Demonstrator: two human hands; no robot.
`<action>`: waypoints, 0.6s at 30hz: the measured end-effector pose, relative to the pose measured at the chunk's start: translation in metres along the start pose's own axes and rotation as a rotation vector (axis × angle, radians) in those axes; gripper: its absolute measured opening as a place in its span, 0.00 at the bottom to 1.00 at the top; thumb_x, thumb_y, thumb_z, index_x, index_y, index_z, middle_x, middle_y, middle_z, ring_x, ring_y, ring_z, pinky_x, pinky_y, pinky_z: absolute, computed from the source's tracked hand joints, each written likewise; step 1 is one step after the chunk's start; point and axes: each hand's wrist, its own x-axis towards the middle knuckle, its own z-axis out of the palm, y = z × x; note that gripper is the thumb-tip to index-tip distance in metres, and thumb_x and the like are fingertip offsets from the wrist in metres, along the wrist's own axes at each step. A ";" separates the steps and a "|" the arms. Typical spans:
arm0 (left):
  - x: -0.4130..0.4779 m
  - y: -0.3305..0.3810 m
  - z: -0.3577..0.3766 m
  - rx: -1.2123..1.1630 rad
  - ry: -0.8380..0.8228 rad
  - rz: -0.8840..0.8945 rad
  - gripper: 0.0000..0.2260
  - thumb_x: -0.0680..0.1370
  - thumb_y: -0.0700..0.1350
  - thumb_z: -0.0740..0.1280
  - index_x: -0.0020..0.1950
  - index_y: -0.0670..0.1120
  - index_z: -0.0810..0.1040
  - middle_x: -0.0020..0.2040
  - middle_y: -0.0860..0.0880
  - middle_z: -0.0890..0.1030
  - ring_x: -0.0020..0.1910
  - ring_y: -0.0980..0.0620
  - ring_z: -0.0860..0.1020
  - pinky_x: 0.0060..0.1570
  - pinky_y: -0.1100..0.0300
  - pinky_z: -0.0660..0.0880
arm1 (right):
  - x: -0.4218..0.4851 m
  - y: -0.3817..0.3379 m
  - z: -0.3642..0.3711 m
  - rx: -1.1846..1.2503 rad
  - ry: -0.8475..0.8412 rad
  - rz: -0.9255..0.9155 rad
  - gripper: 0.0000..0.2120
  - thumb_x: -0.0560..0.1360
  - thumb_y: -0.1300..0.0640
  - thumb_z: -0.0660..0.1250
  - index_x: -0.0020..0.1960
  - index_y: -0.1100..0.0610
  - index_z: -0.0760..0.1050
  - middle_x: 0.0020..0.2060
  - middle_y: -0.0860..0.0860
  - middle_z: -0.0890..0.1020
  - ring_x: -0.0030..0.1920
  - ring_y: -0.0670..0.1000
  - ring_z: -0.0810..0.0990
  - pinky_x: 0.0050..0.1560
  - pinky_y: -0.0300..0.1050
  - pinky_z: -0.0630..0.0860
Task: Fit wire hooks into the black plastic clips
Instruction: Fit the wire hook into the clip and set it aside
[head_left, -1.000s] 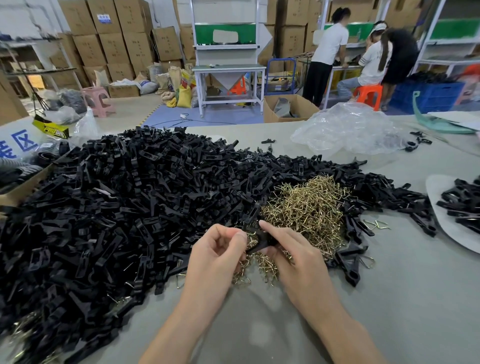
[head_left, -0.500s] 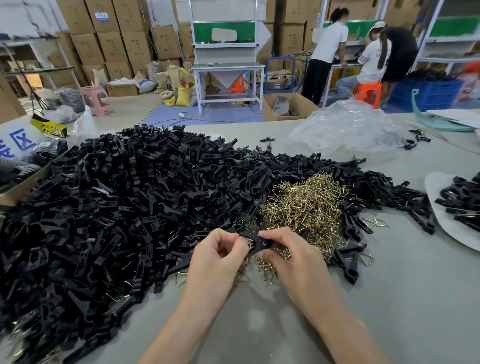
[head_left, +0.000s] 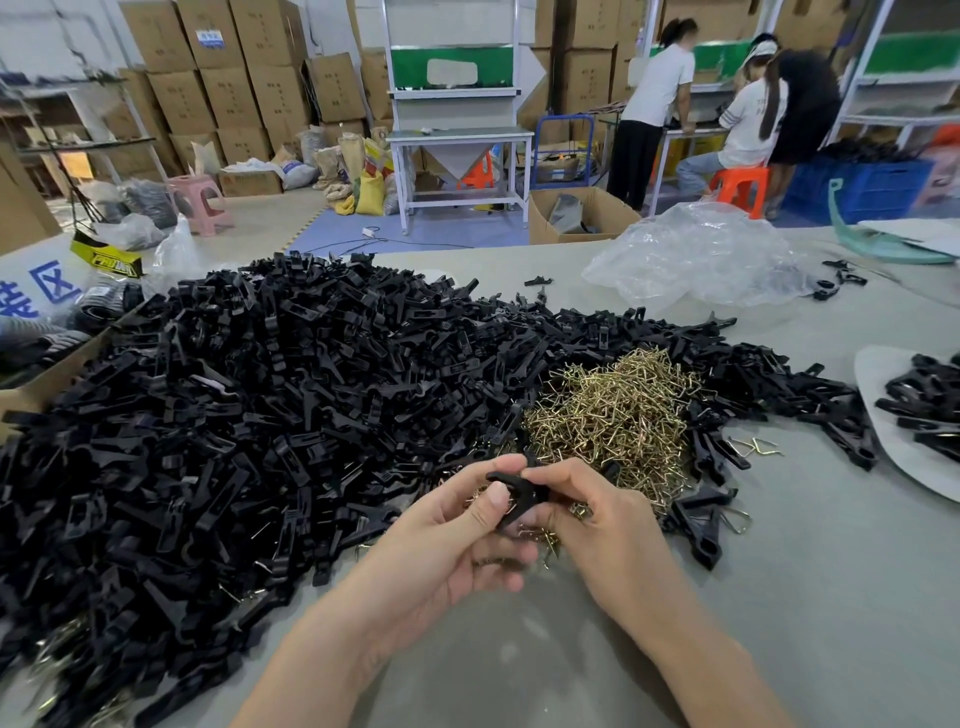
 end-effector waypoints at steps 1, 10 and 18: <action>-0.001 0.001 -0.003 0.029 -0.020 -0.013 0.16 0.79 0.46 0.66 0.67 0.49 0.78 0.45 0.42 0.80 0.43 0.45 0.82 0.37 0.56 0.80 | 0.000 0.000 -0.001 0.012 -0.019 0.016 0.20 0.76 0.67 0.71 0.51 0.40 0.78 0.40 0.37 0.86 0.45 0.37 0.84 0.47 0.25 0.72; -0.007 0.008 -0.022 0.010 -0.208 -0.090 0.17 0.82 0.51 0.63 0.69 0.49 0.75 0.46 0.43 0.80 0.41 0.47 0.81 0.33 0.58 0.79 | 0.001 -0.007 -0.002 0.223 -0.109 0.163 0.13 0.73 0.57 0.76 0.43 0.40 0.77 0.41 0.45 0.88 0.43 0.45 0.85 0.48 0.37 0.78; -0.003 0.002 -0.019 -0.188 -0.214 -0.109 0.15 0.80 0.46 0.66 0.65 0.46 0.79 0.43 0.44 0.79 0.37 0.52 0.77 0.32 0.63 0.75 | 0.002 -0.009 -0.002 0.270 -0.125 0.211 0.12 0.75 0.57 0.75 0.47 0.41 0.77 0.46 0.44 0.88 0.48 0.50 0.85 0.53 0.42 0.78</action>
